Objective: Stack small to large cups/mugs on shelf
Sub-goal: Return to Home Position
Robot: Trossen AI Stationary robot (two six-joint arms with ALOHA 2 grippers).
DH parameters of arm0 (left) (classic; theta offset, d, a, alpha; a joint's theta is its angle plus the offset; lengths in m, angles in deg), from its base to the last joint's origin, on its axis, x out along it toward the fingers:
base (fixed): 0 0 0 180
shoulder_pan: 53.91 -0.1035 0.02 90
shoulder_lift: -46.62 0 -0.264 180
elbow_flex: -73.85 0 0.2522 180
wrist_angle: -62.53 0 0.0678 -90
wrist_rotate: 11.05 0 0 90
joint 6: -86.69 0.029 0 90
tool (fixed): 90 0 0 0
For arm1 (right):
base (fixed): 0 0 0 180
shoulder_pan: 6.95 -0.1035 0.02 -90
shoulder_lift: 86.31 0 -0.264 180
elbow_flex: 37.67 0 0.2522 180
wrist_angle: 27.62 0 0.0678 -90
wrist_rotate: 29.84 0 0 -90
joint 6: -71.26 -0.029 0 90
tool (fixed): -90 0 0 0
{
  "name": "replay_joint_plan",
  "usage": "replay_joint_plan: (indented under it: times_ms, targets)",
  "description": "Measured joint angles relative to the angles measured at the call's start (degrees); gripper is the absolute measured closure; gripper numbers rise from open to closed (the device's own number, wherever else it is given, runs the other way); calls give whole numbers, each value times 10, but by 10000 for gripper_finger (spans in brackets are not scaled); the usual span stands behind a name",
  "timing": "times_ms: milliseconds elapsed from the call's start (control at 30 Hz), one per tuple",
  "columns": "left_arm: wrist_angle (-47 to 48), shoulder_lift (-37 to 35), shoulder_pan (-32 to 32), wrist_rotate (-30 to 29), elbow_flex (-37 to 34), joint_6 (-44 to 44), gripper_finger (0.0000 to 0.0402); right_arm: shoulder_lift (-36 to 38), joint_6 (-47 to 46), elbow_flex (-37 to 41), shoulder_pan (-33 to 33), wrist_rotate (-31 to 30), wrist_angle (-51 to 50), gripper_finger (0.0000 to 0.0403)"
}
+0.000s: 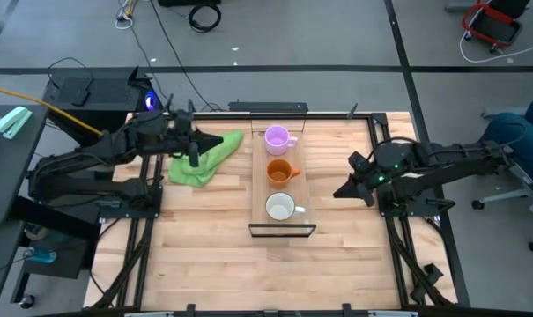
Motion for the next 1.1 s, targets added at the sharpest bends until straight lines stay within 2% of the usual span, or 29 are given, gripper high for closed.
replay_joint_plan:
  times_ms: [100,200,333,433,533,700,867,1100]
  targets:
    - [29,-17,7,0,0,-39,374,11,-10,0,-10,1,4,391]
    - [26,-36,22,13,0,-16,372,21,-15,0,-22,-2,47,390]
    - [7,-70,44,17,0,23,376,39,-7,0,-46,-36,176,389]
    - [3,-106,56,17,0,57,380,56,40,0,-58,-58,290,389]
    - [-4,-146,59,17,0,85,383,74,92,0,-62,-75,359,389]
    - [7,-201,59,17,0,106,378,102,111,0,-61,-114,369,389]
    - [56,-241,59,17,0,116,371,122,121,0,-61,-117,371,389]
    - [21,-294,59,7,-41,114,376,156,160,0,-61,-139,369,389]
